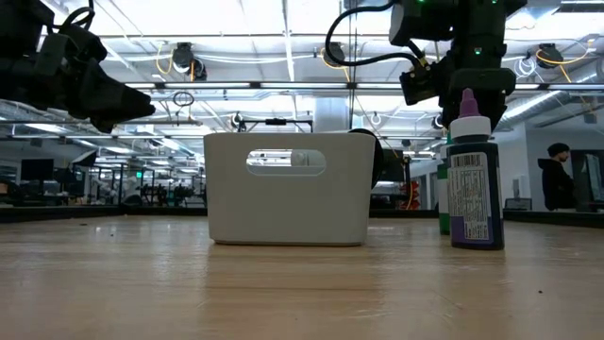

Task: Pick & Place food coloring
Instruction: Put the big black food coloring bottle into the gray bin

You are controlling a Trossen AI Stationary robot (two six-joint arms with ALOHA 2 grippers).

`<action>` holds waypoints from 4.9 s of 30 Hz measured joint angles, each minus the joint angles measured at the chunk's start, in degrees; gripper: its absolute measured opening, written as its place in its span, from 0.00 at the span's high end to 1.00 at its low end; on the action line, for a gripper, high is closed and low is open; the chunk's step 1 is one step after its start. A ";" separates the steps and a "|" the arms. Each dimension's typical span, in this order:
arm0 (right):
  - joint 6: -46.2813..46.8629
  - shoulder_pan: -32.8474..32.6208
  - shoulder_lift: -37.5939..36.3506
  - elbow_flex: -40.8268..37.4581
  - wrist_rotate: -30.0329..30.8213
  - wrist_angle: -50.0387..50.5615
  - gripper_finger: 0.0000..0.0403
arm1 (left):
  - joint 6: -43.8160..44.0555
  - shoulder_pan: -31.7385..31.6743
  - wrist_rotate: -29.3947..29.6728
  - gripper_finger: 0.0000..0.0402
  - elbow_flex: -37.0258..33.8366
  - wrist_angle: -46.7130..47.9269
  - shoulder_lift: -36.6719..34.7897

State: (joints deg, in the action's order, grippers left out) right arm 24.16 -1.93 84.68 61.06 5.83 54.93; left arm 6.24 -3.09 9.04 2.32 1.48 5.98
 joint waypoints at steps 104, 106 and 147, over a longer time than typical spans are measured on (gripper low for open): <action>-18.51 -2.44 0.61 25.11 13.65 2.17 0.74 | 0.00 0.02 0.02 0.63 -0.02 0.00 0.00; -19.85 -2.83 1.92 28.36 13.59 2.35 0.74 | 0.00 0.02 0.01 0.63 0.00 0.01 0.02; -20.98 -7.31 27.14 43.55 -14.03 5.07 0.74 | 0.00 0.02 0.00 0.63 -0.02 -0.04 0.00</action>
State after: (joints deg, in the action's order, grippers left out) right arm 3.19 -9.24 111.83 104.60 -8.21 60.00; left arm 6.24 -3.07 9.04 2.31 1.44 5.98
